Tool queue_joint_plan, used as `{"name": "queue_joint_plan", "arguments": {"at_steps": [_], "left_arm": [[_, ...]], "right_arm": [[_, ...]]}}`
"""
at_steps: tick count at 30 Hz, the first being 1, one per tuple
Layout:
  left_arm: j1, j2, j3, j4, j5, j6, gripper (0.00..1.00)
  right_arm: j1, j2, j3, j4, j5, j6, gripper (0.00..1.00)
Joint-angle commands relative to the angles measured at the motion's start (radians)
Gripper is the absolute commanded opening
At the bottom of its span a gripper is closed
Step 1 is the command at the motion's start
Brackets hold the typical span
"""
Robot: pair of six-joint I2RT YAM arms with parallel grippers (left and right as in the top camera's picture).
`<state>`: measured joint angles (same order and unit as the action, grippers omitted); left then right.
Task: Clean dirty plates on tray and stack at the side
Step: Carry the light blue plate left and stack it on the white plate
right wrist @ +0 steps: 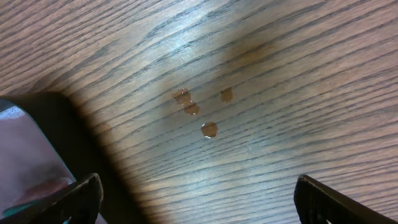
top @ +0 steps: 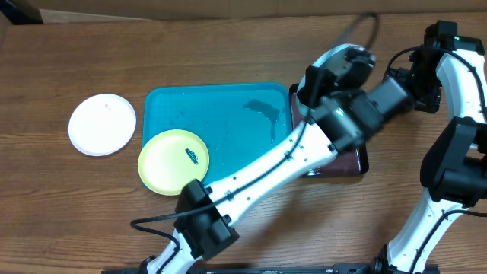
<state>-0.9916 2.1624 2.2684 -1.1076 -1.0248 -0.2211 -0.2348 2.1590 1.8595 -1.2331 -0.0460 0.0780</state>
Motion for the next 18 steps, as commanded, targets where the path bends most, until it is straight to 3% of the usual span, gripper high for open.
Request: {"name": "queue_joint_plan", "arguments": {"at_steps": [1, 9, 18], "left_arm": [[0.108, 0.009, -0.070, -0.014, 0.396, -0.166, 0.04], [0.373, 0.009, -0.253, -0.042, 0.830, -0.198, 0.04], [0.882, 0.009, -0.262, -0.076, 1.625, -0.087, 0.04]], "right_arm": [[-0.003, -0.025, 0.020, 0.003, 0.001, 0.003, 1.00], [-0.003, -0.025, 0.020, 0.003, 0.000, 0.003, 1.00], [-0.003, -0.025, 0.020, 0.003, 0.000, 0.003, 1.00]]}}
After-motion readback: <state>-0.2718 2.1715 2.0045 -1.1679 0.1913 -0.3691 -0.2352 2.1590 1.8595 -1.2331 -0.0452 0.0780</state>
